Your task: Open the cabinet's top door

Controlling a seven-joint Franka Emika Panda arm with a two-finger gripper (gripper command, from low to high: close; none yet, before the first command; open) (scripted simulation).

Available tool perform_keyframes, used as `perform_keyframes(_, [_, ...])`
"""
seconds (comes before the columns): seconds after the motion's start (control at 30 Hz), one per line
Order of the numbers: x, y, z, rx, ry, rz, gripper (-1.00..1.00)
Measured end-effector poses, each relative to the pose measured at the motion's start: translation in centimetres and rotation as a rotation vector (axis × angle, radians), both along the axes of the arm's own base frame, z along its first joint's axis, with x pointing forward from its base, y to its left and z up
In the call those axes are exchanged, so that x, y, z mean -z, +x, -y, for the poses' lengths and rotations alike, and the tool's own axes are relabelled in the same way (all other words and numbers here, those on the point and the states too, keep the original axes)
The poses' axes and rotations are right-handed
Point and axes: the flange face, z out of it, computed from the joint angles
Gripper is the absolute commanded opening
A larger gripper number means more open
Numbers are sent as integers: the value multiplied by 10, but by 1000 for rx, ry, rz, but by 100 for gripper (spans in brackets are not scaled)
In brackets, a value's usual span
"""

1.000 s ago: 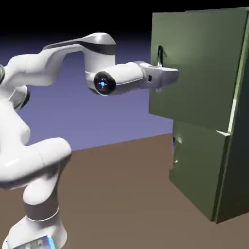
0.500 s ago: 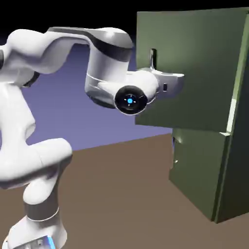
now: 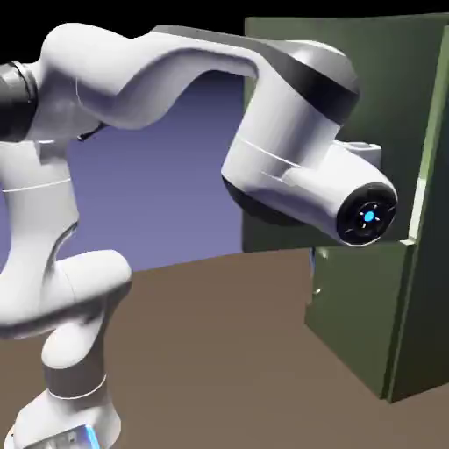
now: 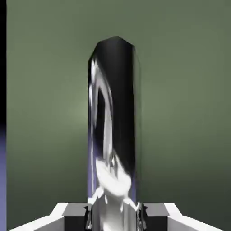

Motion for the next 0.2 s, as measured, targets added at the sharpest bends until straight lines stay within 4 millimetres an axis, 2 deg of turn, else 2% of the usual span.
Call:
perform_keyframes(0.13, [0,11,25,-99,0,0,-100])
perform_keyframes(0.17, [0,13,29,-113,0,0,100])
perform_keyframes(0.2, [0,15,27,-117,0,0,100])
